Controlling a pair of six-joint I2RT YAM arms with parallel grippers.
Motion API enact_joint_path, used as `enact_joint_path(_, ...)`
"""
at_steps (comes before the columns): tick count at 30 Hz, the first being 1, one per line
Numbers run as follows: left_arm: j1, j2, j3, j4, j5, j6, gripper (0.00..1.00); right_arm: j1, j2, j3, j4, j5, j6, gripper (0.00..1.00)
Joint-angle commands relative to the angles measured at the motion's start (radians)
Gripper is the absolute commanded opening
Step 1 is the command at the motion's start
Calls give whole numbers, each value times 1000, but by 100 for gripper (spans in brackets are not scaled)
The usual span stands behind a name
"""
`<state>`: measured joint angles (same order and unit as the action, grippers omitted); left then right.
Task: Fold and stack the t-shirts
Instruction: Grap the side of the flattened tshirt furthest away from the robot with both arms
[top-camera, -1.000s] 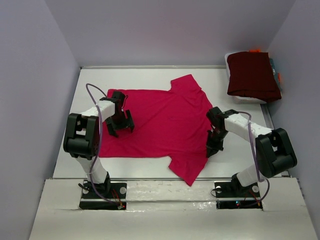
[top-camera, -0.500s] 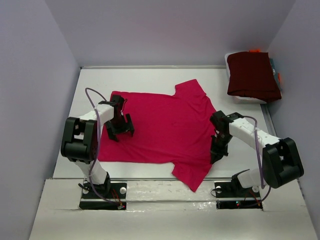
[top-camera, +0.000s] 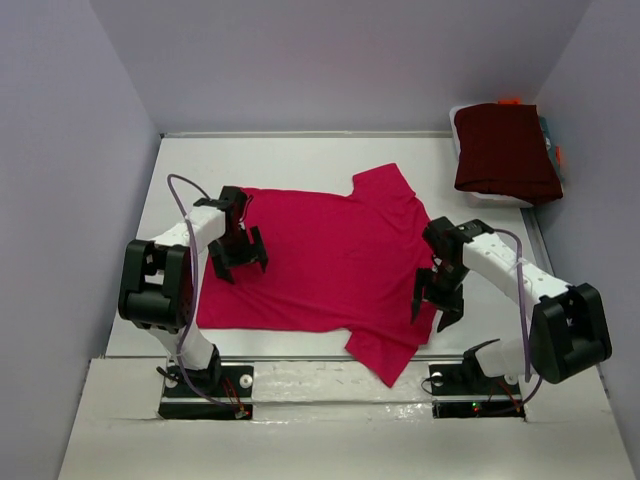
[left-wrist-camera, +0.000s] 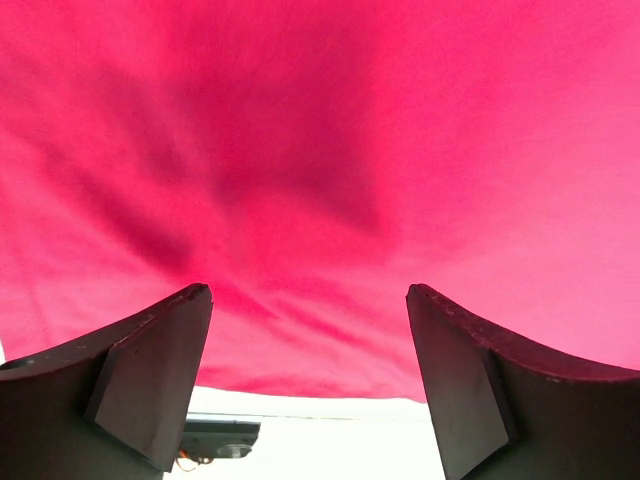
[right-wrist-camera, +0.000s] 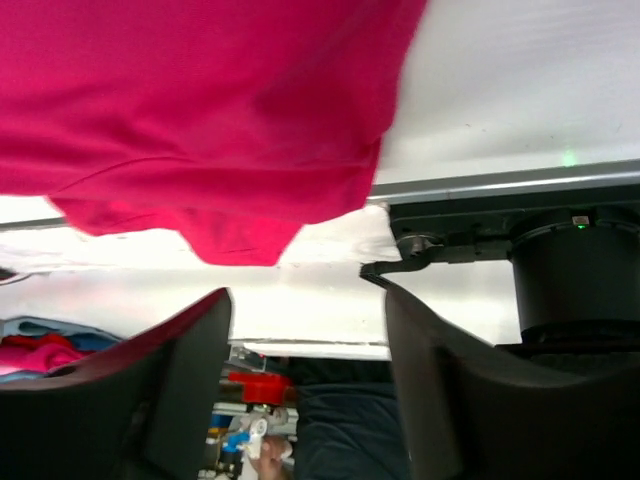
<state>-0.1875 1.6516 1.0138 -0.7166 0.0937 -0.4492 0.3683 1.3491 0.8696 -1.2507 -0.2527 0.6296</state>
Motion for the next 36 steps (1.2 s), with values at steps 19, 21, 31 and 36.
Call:
enact_joint_path(19, 65, 464, 1020, -107, -221, 4, 92, -156, 956, 1585, -45, 124, -62, 69)
enact_joint_path(21, 80, 503, 1034, -80, -256, -2, 92, -184, 1094, 1808, -56, 107, -50, 68)
enact_joint_path(31, 146, 573, 1034, -46, -335, -2, 91, -246, 1149, 1617, 275, 116, -74, 66)
enact_joint_path(36, 146, 612, 1060, -44, -347, 9, 91, -246, 1200, 1642, 324, 99, -85, 66)
